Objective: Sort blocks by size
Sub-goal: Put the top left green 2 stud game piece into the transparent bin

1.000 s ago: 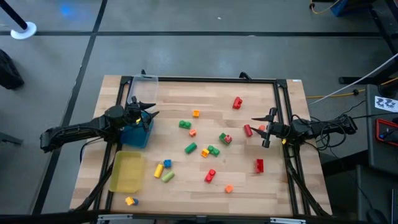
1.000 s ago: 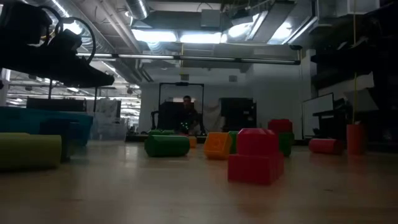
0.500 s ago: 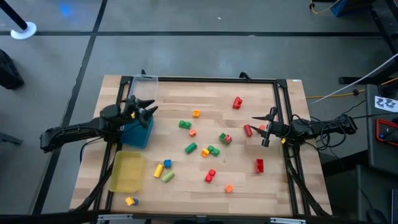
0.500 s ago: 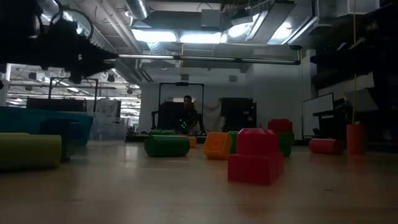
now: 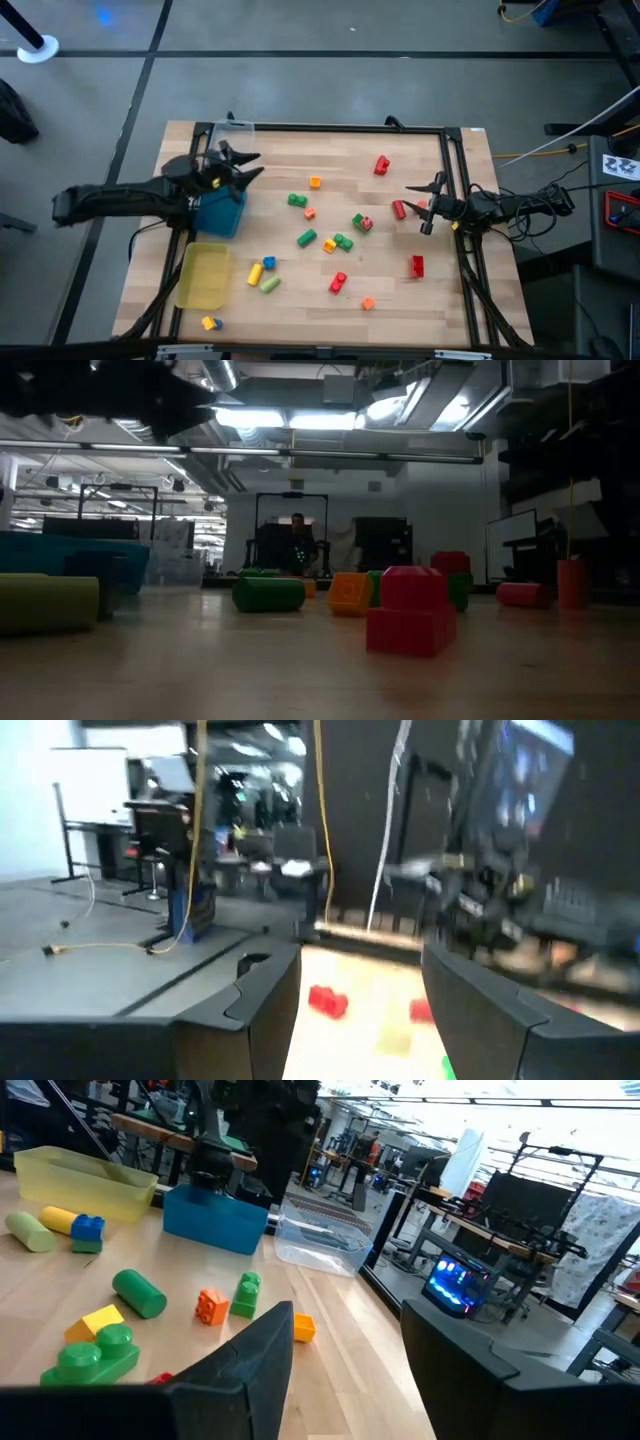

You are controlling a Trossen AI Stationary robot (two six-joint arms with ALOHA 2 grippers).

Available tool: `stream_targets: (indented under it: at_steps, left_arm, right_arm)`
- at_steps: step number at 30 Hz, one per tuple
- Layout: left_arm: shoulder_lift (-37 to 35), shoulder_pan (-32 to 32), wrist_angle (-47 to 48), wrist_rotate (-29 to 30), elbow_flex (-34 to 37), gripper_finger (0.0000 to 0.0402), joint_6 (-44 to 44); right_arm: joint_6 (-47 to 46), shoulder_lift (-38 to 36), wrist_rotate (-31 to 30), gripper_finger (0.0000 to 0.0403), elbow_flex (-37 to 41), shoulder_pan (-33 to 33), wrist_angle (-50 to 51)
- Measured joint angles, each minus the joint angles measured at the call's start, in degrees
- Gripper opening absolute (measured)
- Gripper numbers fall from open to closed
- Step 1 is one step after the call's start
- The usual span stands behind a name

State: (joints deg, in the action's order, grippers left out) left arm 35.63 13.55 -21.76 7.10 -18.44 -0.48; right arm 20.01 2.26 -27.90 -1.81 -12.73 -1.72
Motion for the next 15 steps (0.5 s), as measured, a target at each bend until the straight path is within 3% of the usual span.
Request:
stream_targets:
  at_steps: [3, 8, 15]
  left_arm:
    - [8.94, -0.87, 8.39, -1.18, -6.95, 0.0200, 4.11]
    - [21.82, -0.75, 30.10, -1.33, -18.18, 0.0200, 8.51]
    - [36.05, 0.65, 36.76, -2.55, -27.01, 0.0200, 10.83]
  right_arm:
    - [-0.02, 0.01, 0.00, 0.0189, 0.01, 0.00, -0.09]
    - [-0.02, 0.01, 0.39, 0.0189, 0.01, 0.00, -0.21]
    - [-0.02, 0.00, 0.42, 0.0189, 0.01, 0.00, -0.24]
